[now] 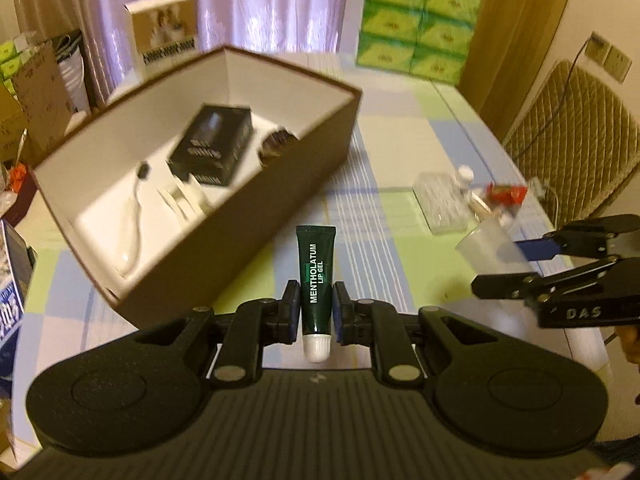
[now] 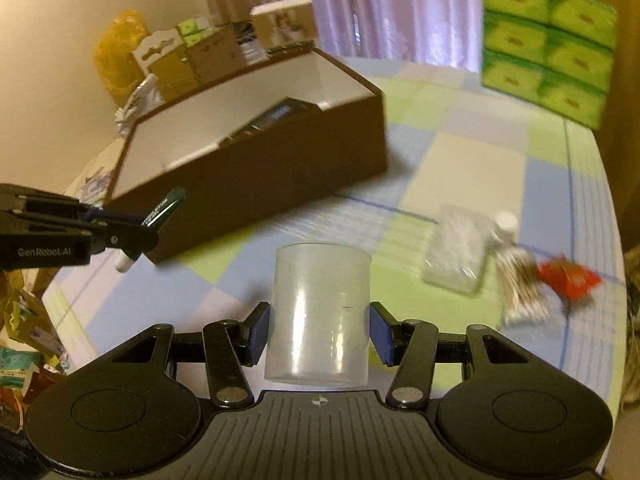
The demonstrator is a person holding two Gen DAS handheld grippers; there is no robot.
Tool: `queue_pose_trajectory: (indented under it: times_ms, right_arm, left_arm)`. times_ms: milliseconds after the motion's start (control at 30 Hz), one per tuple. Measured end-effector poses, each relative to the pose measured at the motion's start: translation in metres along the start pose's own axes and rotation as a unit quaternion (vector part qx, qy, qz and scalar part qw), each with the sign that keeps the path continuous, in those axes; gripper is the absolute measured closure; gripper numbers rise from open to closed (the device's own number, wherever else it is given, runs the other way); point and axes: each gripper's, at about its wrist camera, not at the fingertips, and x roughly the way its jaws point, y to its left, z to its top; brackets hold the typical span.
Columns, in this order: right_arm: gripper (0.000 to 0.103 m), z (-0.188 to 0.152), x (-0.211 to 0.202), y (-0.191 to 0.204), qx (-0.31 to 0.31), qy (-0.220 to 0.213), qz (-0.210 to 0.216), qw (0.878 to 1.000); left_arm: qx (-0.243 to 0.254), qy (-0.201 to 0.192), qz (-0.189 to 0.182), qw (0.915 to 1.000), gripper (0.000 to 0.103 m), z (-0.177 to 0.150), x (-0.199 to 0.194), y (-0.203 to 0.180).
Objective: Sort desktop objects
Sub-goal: 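Carry the lip gel tube and clear cup over the brown box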
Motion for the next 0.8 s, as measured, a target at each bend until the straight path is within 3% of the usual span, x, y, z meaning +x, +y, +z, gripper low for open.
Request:
queue_pose_trajectory:
  times_ms: [400,600,800]
  right_arm:
    - [0.054,0.076,0.027,0.070,-0.059,-0.046,0.048,0.996]
    - [0.054,0.120,0.061,0.103,-0.076,-0.051,0.063,0.994]
    - [0.054,0.154,0.113,0.134,-0.084,-0.034,0.051,0.995]
  left_arm:
    - [-0.015,-0.055,0.020,0.9982,0.090,0.039,-0.036,0.081]
    - [-0.020,-0.056,0.038,0.9975,0.090,0.064,-0.023,0.128]
    - [-0.030,-0.033,0.049,0.9978,0.090,0.086,0.009,0.178]
